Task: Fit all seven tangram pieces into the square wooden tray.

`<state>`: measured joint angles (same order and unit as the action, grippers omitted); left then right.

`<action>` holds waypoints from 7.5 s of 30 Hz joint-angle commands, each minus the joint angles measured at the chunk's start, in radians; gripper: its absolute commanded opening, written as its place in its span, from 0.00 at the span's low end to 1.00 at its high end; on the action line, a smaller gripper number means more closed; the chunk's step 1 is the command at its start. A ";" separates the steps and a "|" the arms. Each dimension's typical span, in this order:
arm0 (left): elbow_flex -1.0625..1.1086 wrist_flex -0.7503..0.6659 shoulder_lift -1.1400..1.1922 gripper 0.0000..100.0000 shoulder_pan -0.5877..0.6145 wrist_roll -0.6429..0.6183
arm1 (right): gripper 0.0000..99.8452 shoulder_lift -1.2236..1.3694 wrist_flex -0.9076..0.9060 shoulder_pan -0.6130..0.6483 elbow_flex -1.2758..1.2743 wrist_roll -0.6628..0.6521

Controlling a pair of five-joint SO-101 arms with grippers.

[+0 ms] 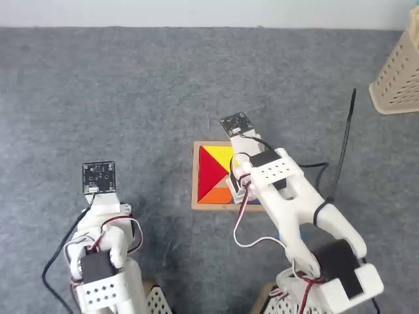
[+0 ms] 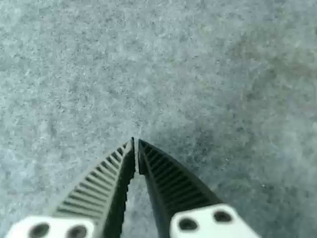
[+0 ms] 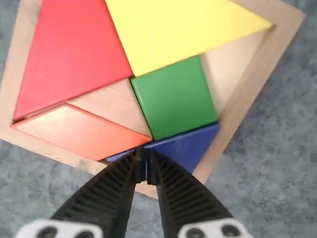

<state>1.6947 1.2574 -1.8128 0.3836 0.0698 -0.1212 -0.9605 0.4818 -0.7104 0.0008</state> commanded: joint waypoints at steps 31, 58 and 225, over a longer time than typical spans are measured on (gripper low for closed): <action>-0.010 0.006 -0.014 0.01 -0.003 -0.009 | 0.17 -0.271 -0.389 -0.225 -0.285 -0.931; -0.010 0.006 -0.014 0.01 -0.003 -0.009 | 0.02 -0.045 -0.114 -0.504 0.064 -0.611; -0.010 0.006 -0.014 0.01 -0.003 -0.009 | 0.19 0.423 -0.248 -0.564 0.462 -0.127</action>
<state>1.6947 1.2574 -1.8128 0.3836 0.0698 0.3023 -1.2658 -0.0859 -0.2946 -0.2064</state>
